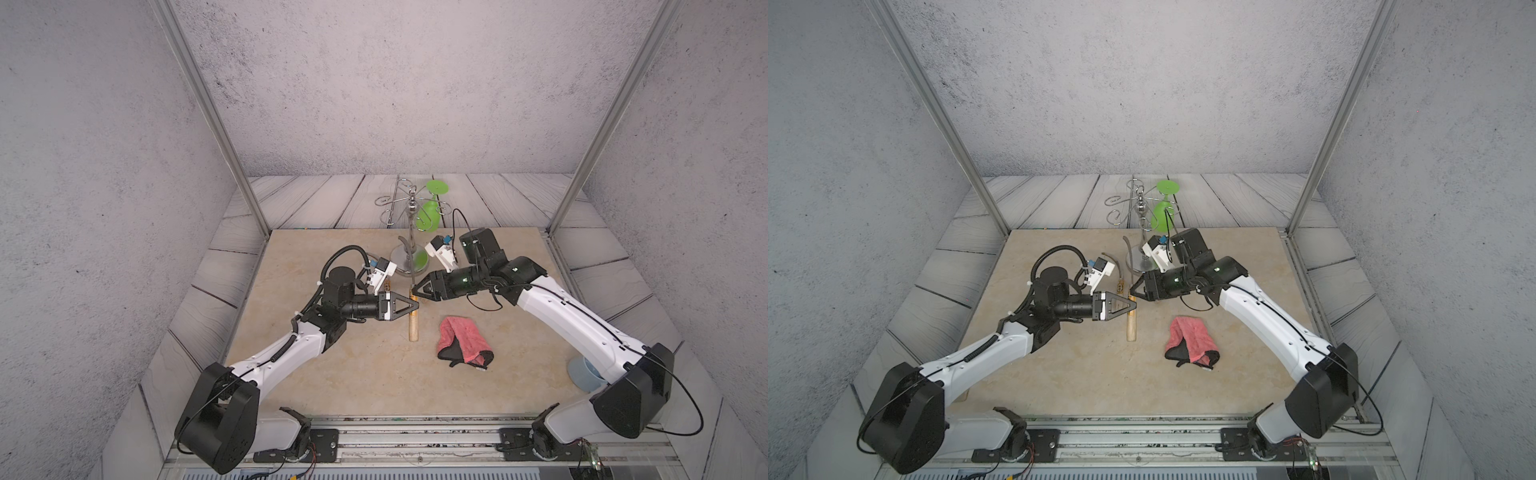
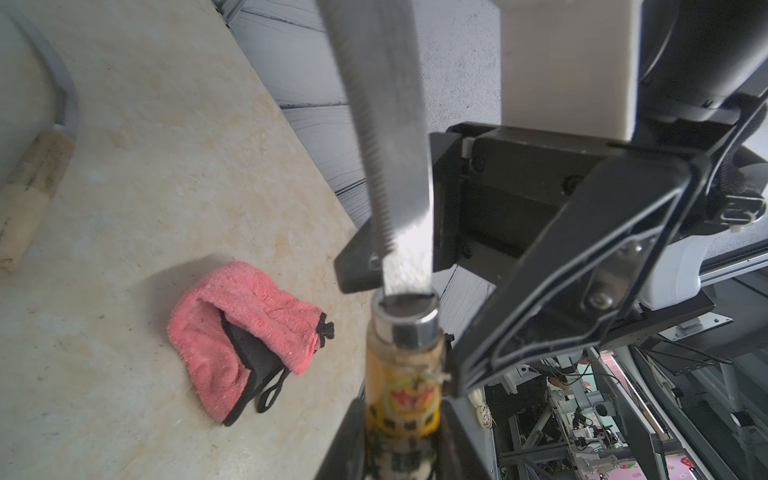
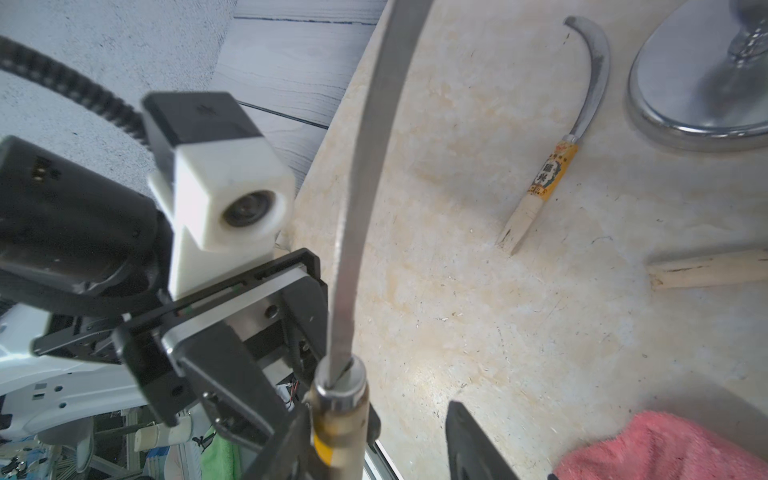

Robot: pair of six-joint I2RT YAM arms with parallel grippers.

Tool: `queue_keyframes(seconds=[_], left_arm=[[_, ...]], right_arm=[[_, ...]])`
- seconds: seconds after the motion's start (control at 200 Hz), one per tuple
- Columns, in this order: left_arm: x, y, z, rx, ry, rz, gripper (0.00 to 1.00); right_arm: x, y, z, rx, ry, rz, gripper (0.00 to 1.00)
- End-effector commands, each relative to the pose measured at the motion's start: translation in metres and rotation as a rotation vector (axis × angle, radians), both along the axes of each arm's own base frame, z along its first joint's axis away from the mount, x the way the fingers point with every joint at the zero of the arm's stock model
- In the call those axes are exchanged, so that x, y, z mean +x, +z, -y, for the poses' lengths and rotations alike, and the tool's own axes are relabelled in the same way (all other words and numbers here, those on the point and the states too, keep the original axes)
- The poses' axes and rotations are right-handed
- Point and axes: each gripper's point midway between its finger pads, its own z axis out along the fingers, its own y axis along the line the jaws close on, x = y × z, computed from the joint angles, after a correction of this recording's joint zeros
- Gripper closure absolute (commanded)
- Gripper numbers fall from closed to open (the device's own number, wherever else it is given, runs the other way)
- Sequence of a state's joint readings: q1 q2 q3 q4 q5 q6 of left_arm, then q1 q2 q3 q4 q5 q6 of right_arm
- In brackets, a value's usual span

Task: Wipe small sickles with rags
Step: Adjust the small sickle.

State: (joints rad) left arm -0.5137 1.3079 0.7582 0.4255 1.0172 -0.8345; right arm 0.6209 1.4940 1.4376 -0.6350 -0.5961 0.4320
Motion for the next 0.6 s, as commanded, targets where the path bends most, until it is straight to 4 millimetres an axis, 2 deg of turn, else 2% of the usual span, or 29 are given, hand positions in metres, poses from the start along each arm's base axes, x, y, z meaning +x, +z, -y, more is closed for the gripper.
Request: queue_keyframes(seconds=[0.0,0.15,0.24,0.355,0.485,0.596], left_arm=[[-0.005,0.017,0.002,-0.036,-0.028,0.070,1.00],[-0.006,0.017,0.002,-0.036,-0.030,0.068,1.00],[-0.005,0.016,0.002,-0.035,-0.028,0.068,1.00],[-0.005,0.016,0.002,-0.032,-0.023,0.071,1.00],[-0.005,0.015,0.001,-0.022,-0.013,0.072,1.00],[-0.004,0.013,-0.002,0.004,0.011,0.077,0.76]], right_arm=[[0.003,0.005,-0.012,0.023,0.014,0.003,0.46],[0.002,0.001,-0.019,0.020,0.027,-0.009,0.50],[0.001,-0.001,-0.024,0.024,0.034,-0.017,0.59],[-0.001,0.001,-0.027,0.037,0.040,-0.017,0.77],[0.000,0.004,-0.026,0.054,0.006,-0.010,0.85],[0.007,0.005,-0.020,0.058,-0.087,-0.016,0.89]])
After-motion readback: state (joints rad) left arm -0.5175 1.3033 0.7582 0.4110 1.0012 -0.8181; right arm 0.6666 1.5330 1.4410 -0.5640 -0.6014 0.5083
